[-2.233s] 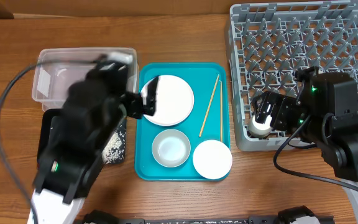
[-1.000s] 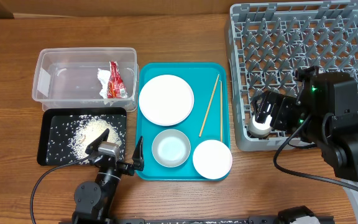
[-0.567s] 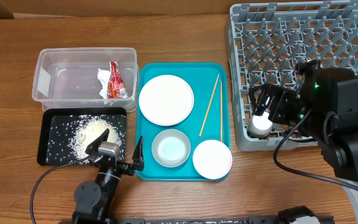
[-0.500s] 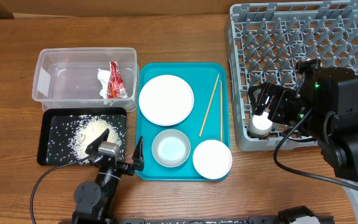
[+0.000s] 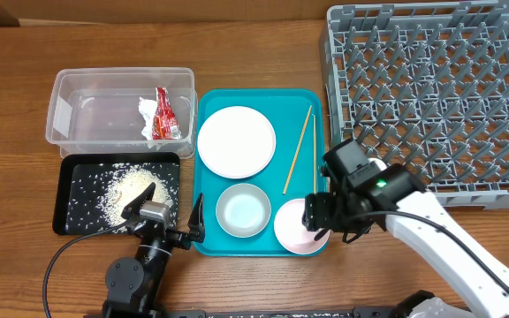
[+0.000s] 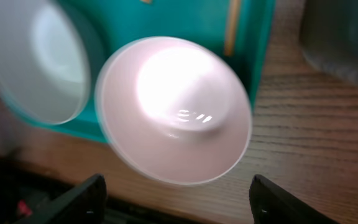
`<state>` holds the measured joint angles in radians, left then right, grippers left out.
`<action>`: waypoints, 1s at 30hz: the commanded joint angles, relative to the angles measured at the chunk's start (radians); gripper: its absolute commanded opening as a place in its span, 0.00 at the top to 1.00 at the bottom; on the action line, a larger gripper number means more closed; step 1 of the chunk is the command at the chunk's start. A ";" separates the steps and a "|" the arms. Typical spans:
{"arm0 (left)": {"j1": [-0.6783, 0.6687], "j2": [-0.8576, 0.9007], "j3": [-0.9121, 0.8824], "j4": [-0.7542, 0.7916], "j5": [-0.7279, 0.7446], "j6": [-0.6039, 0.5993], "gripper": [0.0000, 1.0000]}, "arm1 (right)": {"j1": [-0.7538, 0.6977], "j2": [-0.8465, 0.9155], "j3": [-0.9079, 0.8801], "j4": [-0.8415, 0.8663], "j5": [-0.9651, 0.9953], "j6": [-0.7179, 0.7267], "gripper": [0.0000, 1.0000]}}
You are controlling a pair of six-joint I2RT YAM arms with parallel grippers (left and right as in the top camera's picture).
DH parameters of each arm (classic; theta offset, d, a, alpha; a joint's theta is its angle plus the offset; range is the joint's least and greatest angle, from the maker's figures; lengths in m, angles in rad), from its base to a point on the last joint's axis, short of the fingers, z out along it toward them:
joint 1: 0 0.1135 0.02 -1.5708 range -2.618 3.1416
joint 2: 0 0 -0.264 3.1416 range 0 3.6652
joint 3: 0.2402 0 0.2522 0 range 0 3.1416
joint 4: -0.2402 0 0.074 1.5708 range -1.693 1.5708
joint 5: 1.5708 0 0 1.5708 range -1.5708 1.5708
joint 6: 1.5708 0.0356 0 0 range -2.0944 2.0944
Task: Sort waste into correct bins and load items into the dishwasher
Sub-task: 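Grasp the pink-white bowl on the teal tray with the right gripper, then carry the pink-white bowl into the dish rack with the right gripper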
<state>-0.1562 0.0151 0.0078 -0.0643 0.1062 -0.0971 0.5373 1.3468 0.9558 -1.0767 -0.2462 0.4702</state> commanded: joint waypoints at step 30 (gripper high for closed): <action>0.007 -0.011 -0.003 -0.002 0.018 0.004 0.00 | 0.003 -0.274 0.226 0.140 0.844 -0.022 0.96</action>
<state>-0.1562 0.0151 0.0082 -0.0643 0.1101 -0.0971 0.5495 1.1038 1.1027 -0.9623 0.1654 0.4652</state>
